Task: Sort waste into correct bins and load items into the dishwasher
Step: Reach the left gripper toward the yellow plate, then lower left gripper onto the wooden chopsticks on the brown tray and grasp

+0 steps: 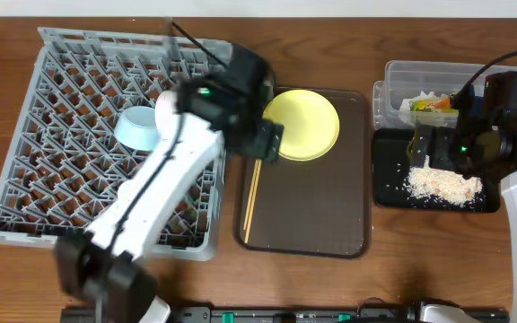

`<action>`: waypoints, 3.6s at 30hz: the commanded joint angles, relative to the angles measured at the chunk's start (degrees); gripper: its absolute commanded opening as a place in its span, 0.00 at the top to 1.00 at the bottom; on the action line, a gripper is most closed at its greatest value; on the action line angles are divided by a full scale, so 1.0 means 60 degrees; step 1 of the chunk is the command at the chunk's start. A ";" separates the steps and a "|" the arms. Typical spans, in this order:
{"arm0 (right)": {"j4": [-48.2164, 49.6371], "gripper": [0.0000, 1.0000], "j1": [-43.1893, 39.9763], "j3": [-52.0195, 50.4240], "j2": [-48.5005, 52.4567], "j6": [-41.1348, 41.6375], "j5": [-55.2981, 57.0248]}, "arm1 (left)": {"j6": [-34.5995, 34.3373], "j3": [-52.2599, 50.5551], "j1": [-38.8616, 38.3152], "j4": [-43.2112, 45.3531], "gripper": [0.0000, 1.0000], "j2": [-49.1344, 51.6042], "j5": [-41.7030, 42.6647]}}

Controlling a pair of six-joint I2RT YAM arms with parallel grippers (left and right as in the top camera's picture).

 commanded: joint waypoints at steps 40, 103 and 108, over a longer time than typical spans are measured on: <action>-0.0040 0.01 -0.0055 0.0011 0.0022 -0.0127 0.0109 | -0.0597 -0.5595 -0.0896 0.5180 0.08 -0.2109 0.0994; -0.0240 0.01 -0.0051 0.0011 0.0022 -0.0124 0.0036 | -0.0889 -0.6484 -0.1169 0.6291 0.57 0.0142 0.0783; -0.0259 0.01 -0.0044 0.0011 0.0022 -0.0124 -0.0047 | -0.2135 -0.6779 -0.1169 0.6339 0.57 0.0142 0.0015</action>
